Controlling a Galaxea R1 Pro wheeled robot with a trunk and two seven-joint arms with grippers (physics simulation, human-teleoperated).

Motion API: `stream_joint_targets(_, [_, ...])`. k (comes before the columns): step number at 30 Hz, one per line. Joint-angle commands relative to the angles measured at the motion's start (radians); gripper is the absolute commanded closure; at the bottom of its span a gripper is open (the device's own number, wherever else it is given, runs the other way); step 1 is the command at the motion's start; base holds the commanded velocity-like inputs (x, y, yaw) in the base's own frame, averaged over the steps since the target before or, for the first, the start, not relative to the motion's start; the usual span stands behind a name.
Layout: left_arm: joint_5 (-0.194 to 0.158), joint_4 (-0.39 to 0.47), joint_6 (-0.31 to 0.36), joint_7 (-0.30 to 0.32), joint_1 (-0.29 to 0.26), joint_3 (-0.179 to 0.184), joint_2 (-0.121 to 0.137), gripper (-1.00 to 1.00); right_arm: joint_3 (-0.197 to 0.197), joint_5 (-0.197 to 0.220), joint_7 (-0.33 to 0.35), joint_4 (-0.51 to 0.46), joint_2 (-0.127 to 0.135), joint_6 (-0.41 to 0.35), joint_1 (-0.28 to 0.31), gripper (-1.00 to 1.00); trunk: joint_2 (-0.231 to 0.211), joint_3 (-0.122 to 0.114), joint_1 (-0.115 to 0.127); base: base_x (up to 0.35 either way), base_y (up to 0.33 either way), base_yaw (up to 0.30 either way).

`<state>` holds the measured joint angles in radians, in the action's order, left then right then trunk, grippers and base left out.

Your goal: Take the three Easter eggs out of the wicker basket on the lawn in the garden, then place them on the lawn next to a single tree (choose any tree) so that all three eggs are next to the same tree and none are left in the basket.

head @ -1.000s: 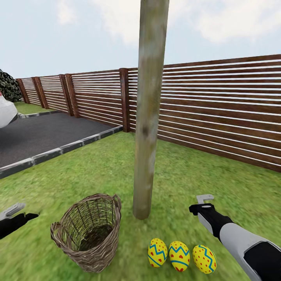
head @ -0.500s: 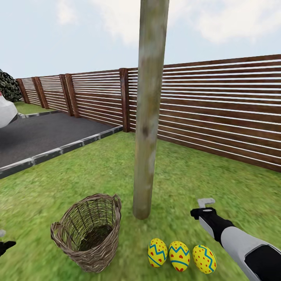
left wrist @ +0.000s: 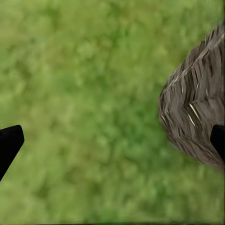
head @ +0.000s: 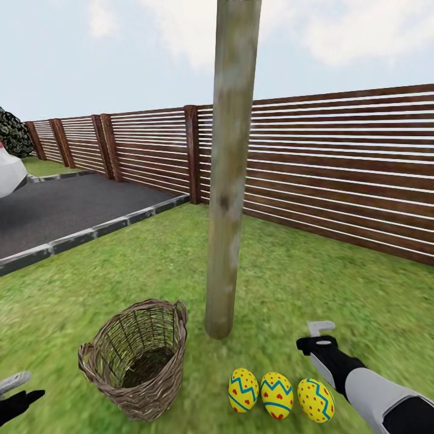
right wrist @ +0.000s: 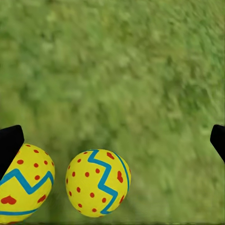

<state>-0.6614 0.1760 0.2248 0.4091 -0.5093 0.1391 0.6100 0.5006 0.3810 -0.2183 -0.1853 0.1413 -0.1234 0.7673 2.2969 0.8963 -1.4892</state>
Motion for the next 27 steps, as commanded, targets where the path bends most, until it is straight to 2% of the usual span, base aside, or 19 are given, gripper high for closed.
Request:
stream_joint_targets(1, [-0.010, -0.008, 0.001, 0.024, 0.000, 0.010, 0.000, -1.00, 0.009, 0.006, -0.006, 0.000, 0.000, -0.006, -0.005, -1.00, -0.007, -0.002, 0.004, 0.000, 0.000, 0.000])
stream_joint_targets(5, [-0.010, -0.043, -0.035, 0.060, 0.001, 0.013, 0.000, -1.00, 0.009, 0.005, -0.006, 0.004, 0.000, -0.004, -0.012, -1.00, -0.035, -0.015, 0.019, 0.000, 0.000, 0.000])
stream_joint_targets(8, [-0.010, -0.077, -0.054, 0.066, 0.001, 0.019, -0.020, -1.00, 0.009, 0.007, -0.006, 0.010, 0.001, 0.001, -0.014, -1.00, -0.056, -0.024, 0.031, 0.000, 0.000, 0.000])
stream_joint_targets(10, [-0.010, -0.099, -0.075, 0.067, 0.001, 0.039, -0.033, -1.00, 0.009, 0.007, -0.006, 0.027, 0.000, 0.007, -0.019, -1.00, -0.070, -0.030, 0.039, 0.000, 0.000, 0.000])
stream_joint_targets(13, [-0.010, -0.157, -0.118, 0.061, 0.003, 0.096, -0.076, -1.00, 0.009, 0.005, -0.006, 0.047, 0.001, 0.012, -0.040, -1.00, -0.091, -0.040, 0.050, 0.000, 0.000, 0.000])
stream_joint_targets(16, [-0.011, -0.202, -0.170, 0.059, 0.003, 0.129, -0.099, -1.00, 0.009, 0.007, -0.007, 0.051, 0.003, 0.034, -0.062, -1.00, -0.112, -0.049, 0.062, 0.000, 0.000, 0.000])
stream_joint_targets(20, [-0.012, -0.227, -0.199, 0.059, 0.007, 0.140, -0.109, -1.00, 0.009, 0.007, -0.007, 0.080, 0.002, 0.058, -0.090, -1.00, -0.140, -0.062, 0.077, 0.000, 0.000, 0.000])
stream_joint_targets(27, [-0.012, -0.232, -0.206, 0.059, 0.047, 0.143, -0.137, -1.00, 0.010, 0.008, -0.007, 0.114, -0.001, 0.088, -0.148, -1.00, -0.189, -0.084, 0.104, 0.000, 0.000, 0.000])
